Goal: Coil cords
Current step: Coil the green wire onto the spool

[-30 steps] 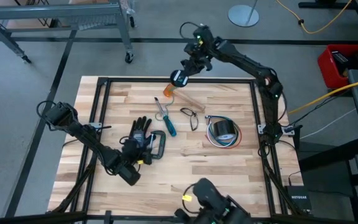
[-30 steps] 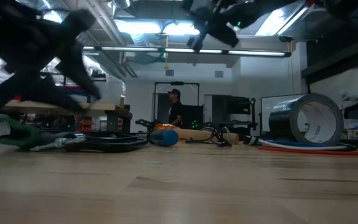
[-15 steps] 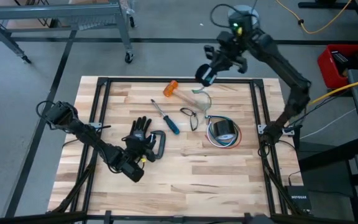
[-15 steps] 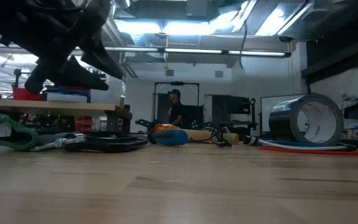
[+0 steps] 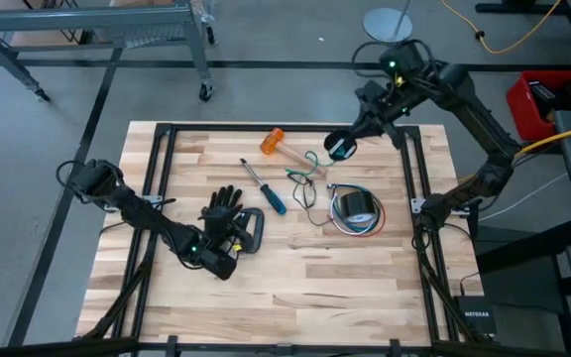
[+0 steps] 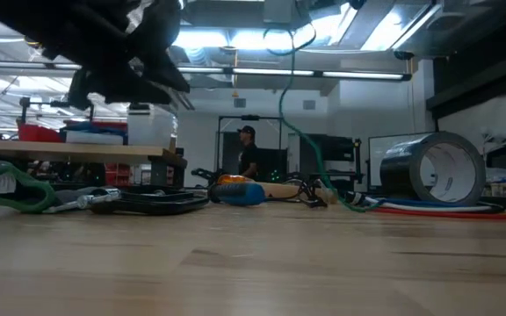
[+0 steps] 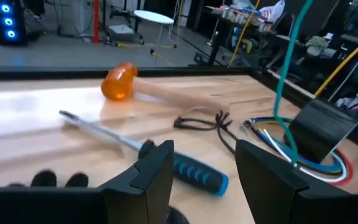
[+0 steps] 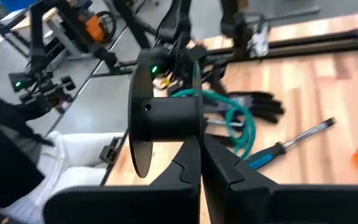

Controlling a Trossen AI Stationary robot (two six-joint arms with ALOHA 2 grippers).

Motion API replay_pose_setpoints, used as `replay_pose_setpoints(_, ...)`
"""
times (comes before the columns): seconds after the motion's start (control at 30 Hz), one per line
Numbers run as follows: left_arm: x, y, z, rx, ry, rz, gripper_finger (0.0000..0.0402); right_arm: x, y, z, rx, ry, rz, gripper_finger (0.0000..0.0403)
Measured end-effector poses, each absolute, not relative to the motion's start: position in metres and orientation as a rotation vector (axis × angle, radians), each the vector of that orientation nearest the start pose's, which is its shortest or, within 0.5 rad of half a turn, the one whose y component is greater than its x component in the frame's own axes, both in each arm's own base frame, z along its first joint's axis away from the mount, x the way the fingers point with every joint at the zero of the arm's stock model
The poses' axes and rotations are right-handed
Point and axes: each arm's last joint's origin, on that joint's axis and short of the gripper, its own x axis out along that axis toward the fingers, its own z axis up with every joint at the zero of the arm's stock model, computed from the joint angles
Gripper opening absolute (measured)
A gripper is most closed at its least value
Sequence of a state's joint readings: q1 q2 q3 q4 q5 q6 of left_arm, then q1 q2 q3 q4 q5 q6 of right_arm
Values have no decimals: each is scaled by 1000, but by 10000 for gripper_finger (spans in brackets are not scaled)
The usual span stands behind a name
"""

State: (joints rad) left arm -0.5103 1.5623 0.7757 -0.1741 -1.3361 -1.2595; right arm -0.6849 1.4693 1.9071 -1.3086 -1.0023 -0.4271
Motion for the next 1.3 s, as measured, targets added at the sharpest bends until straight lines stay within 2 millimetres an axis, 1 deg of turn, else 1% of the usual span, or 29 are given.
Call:
replay_pose_setpoints(0.13, 257, -108, 184, -342, 38, 935, 164, 212, -131, 447, 274, 540, 441, 1)
replay_pose_setpoints(0.27, 258, -108, 192, -308, 48, 919, 164, 215, -126, 442, 272, 575, 431, 1)
replay_pose_setpoints(0.4, 257, -107, 198, -312, 43, 916, 164, 208, -123, 446, 242, 584, 391, 1)
replay_pose_setpoints(0.53, 258, -104, 199, -311, 42, 925, 164, 199, -117, 451, 219, 595, 356, 1)
replay_pose_setpoints(0.67, 259, -100, 200, -315, 38, 939, 164, 186, -108, 445, 241, 617, 337, 1)
replay_pose_setpoints(0.8, 261, -96, 200, -315, 36, 953, 164, 170, -97, 429, 290, 654, 280, 1)
replay_pose_setpoints(0.93, 262, -93, 199, -306, 53, 955, 164, 154, -87, 411, 321, 635, 189, 1)
replay_pose_setpoints(1.17, 268, -87, 198, -354, 133, 890, 164, 131, -74, 374, 314, 487, 7, 1)
replay_pose_setpoints(1.3, 278, -83, 204, -321, 184, 798, 164, 122, -69, 349, 326, 372, -66, 1)
